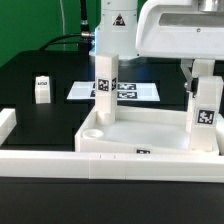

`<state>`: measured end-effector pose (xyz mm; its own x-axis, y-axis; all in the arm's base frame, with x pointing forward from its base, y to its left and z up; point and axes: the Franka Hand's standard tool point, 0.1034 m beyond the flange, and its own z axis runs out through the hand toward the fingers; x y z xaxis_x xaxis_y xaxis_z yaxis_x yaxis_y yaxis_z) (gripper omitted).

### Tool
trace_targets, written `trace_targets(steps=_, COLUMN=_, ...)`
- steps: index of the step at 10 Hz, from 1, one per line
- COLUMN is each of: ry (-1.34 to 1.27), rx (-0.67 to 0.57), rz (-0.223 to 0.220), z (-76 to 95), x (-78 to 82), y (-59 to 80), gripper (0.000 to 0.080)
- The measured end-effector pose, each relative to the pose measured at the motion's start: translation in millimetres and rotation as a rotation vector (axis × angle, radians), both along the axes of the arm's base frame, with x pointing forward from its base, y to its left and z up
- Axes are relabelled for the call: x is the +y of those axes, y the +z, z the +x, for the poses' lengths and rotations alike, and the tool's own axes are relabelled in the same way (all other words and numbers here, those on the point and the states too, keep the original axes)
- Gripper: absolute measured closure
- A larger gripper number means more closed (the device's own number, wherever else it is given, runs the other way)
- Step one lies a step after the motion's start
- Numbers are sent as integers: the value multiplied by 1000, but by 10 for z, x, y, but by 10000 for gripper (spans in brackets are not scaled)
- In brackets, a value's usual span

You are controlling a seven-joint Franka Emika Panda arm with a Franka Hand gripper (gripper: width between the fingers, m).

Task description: Assemble desk

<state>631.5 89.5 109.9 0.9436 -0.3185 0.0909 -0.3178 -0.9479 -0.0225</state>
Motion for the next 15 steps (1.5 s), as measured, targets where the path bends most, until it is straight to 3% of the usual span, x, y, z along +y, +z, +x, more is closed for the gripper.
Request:
trace_targets(steps=6, ry=-394, rx=11, rz=-1, z=-21, x=-275, y=8, gripper=505)
trace_targets(steps=8, ry=-387, rx=9, rz=0, z=-16, x=-263, y=29, gripper=505)
trace_targets(steps=10, ry=-343, rx=-5, rz=19, z=-55, x=-217, y=239, gripper=194)
trace_targets(steps=12, ry=-257, rx=-11, rz=31, z=-229, x=-338, y=431, gripper=164)
trace_targets(steps=13, ry=-228, rx=-7, rz=34, z=-330, x=-487, y=487, gripper=152)
trace_targets(steps=14, ry=-225, rx=-9, rz=31, z=-346, x=-618, y=520, gripper=152)
trace_targets(steps=15, ry=-228, rx=-8, rz=30, z=-345, x=-608, y=506, gripper=152)
